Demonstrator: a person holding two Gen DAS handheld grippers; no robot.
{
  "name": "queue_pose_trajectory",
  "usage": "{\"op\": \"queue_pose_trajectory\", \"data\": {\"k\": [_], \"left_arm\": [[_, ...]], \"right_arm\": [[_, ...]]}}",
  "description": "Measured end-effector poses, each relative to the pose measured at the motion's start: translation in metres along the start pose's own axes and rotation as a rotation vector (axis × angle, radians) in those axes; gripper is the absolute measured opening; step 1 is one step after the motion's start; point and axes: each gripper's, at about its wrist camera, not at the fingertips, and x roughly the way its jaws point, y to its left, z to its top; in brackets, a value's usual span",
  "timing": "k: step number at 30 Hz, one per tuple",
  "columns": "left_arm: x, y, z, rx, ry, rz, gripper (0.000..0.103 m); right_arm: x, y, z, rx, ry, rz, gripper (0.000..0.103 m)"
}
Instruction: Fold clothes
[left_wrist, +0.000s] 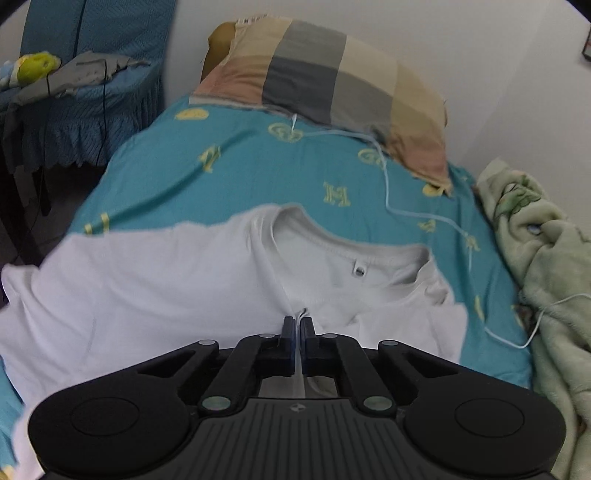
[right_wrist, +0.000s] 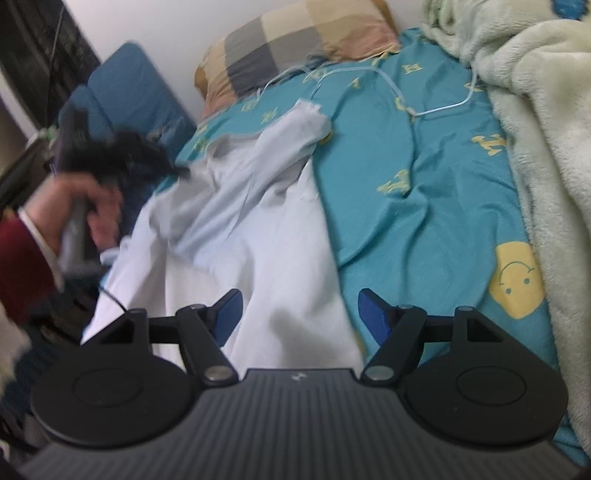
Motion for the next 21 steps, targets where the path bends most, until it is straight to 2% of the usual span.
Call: {"op": "queue_pose_trajectory", "data": {"k": [4,11,12,13,14,16,18,21], "left_arm": [[-0.012,0.002,0.012,0.050,-0.022,0.035,0.002],[0.004,0.012,0.002,-0.022,0.015,0.015,0.005],[0.008,0.013,0.000,-0.037,0.031,0.013,0.011],[0.013,0.014,-0.002,-0.052,0.047,0.011,0.022],[0.016,0.014,-0.003,-0.060,0.057,0.014,0.029],[0.021,0.015,-0.006,-0.061,0.062,0.033,0.057],[0.023,0.016,-0.007,-0.066,0.063,0.069,0.067],[0.025,0.021,-0.007,-0.085,0.063,0.105,0.068]], "right_arm": [[0.006,0.007,-0.003,-0.045,0.020,-0.014,0.071],[0.007,0.001,-0.003,-0.003,0.030,-0.012,0.071],[0.008,0.001,-0.003,-0.001,0.031,-0.010,0.071],[0.008,0.001,-0.003,0.000,0.032,-0.009,0.071],[0.008,0.000,-0.003,0.000,0.032,-0.009,0.071],[0.009,-0.001,-0.003,0.008,0.032,-0.009,0.071],[0.009,-0.002,-0.003,0.014,0.031,-0.009,0.071],[0.009,-0.002,-0.002,0.014,0.028,-0.008,0.071]]}}
